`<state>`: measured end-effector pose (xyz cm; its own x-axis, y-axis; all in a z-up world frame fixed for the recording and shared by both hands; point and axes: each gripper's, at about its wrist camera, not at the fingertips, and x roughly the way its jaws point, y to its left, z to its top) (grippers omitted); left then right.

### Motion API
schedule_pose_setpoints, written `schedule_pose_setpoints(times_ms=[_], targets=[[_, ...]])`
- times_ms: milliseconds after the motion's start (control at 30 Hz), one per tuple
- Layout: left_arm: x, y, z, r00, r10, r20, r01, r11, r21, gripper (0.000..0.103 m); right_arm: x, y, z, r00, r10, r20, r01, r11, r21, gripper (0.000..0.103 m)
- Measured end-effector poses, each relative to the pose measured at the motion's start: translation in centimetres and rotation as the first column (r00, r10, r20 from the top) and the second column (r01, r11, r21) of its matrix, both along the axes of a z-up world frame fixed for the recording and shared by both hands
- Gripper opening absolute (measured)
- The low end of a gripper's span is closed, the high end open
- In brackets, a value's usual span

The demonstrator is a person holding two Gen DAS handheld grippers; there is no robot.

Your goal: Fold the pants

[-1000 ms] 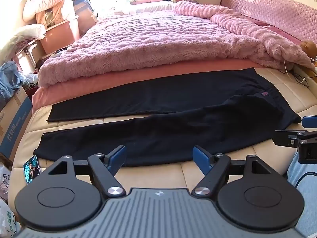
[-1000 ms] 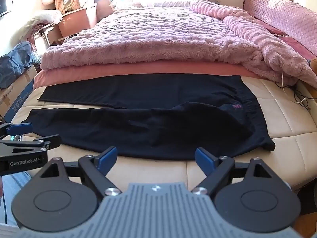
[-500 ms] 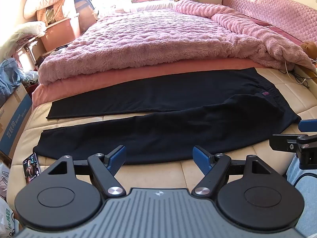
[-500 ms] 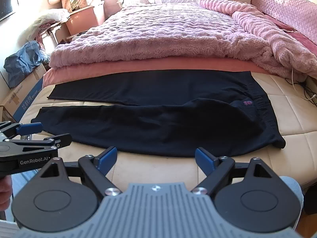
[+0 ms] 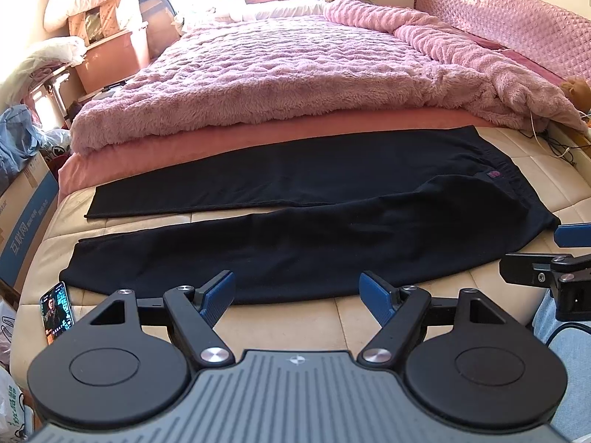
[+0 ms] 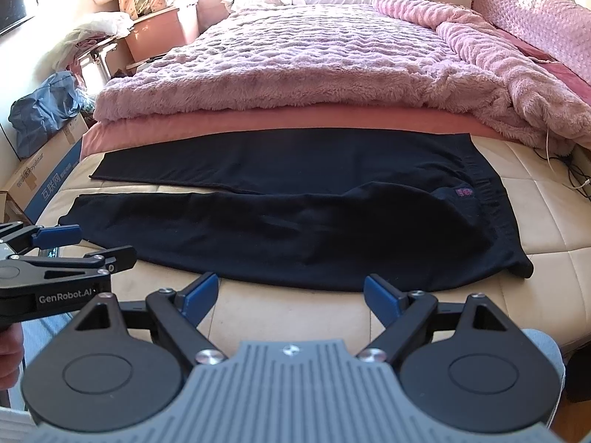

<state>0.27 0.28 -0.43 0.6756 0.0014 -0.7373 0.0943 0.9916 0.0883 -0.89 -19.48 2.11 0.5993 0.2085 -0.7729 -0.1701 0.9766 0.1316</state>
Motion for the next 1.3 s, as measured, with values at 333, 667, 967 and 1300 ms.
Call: schedule_pose_setpoints(times_ms=[333, 667, 967, 1300], targets=[[-0.04, 0.01, 0.02, 1.000, 0.001, -0.004, -0.001, 1.000, -0.005, 0.090, -0.13, 0.23, 0.03, 1.000, 0.003, 0.002, -0.003, 1.000, -0.006, 0.082], [-0.02, 0.01, 0.02, 1.000, 0.000, -0.004, 0.000, 1.000, -0.011, 0.090, -0.33, 0.53, 0.32, 1.000, 0.009, 0.010, -0.009, 1.000, -0.012, 0.082], [-0.05, -0.10, 0.01, 1.000, 0.001, -0.004, -0.001, 1.000, -0.012, 0.090, -0.31, 0.44, 0.50, 1.000, 0.010, 0.012, -0.010, 1.000, -0.013, 0.082], [-0.06, -0.01, -0.01, 1.000, 0.000, -0.005, 0.000, 1.000, -0.016, 0.090, -0.32, 0.50, 0.52, 1.000, 0.012, 0.009, -0.012, 1.000, -0.011, 0.082]])
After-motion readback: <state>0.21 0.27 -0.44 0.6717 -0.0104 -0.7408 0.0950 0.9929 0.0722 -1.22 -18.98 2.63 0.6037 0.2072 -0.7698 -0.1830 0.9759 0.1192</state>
